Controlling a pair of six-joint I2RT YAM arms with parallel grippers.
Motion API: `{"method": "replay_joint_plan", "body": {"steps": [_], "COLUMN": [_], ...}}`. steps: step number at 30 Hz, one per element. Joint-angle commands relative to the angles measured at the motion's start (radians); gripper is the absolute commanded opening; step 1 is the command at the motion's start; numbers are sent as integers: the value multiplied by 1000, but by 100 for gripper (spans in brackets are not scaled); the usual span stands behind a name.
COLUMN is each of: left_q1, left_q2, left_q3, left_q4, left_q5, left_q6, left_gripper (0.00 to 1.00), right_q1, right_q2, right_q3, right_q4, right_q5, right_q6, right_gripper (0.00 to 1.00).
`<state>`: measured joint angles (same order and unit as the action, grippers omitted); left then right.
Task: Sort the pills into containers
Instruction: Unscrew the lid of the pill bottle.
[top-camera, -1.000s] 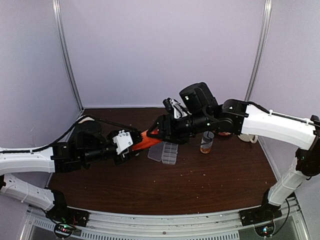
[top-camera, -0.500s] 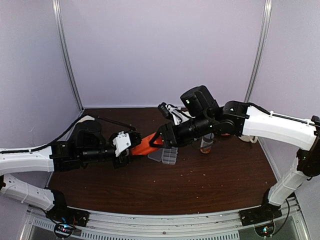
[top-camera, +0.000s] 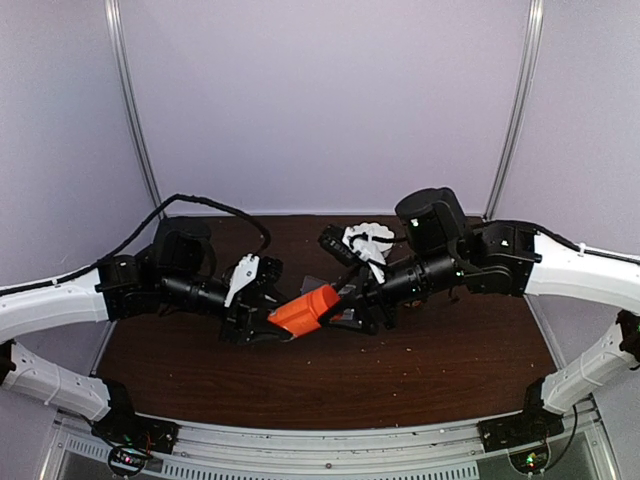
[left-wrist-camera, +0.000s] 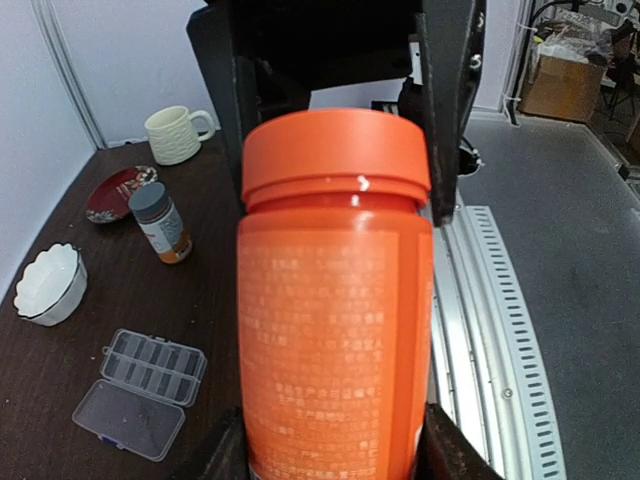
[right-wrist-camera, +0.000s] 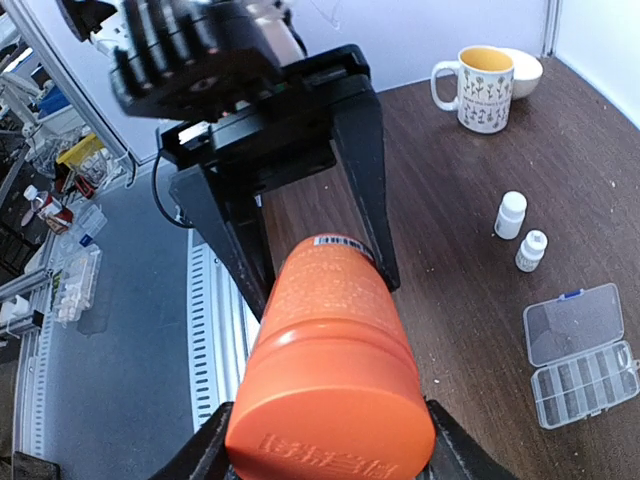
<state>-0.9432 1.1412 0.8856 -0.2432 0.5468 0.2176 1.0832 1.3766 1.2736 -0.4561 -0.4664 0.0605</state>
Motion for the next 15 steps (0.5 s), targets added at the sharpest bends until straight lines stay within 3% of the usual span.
{"method": "replay_joint_plan", "body": {"steps": [1,3,7,12,15], "left_q1": [-23,-24,-24,-25,-32], "left_q2": [-10,-16,-33,-54,-61], "left_q3": [52,53,43,16,4], "left_q4": [14,16,22,33,54], "left_q5": [276,271,190,-76,-221], "left_q6": [28,26,37,57,63], "left_gripper": [26,27,27,26,26], "right_q1": [14,17,19,12,13], "right_q2": [-64,-85,-156,-255,-270], "right_q3": [-70,-89,-159,-196,-164], "right_q4": [171,171,198,197,147], "right_q5": [21,42,90,227,212], "right_q6": [-180,-200,-160,73,197], "right_gripper": [52,59,98,100,100]}}
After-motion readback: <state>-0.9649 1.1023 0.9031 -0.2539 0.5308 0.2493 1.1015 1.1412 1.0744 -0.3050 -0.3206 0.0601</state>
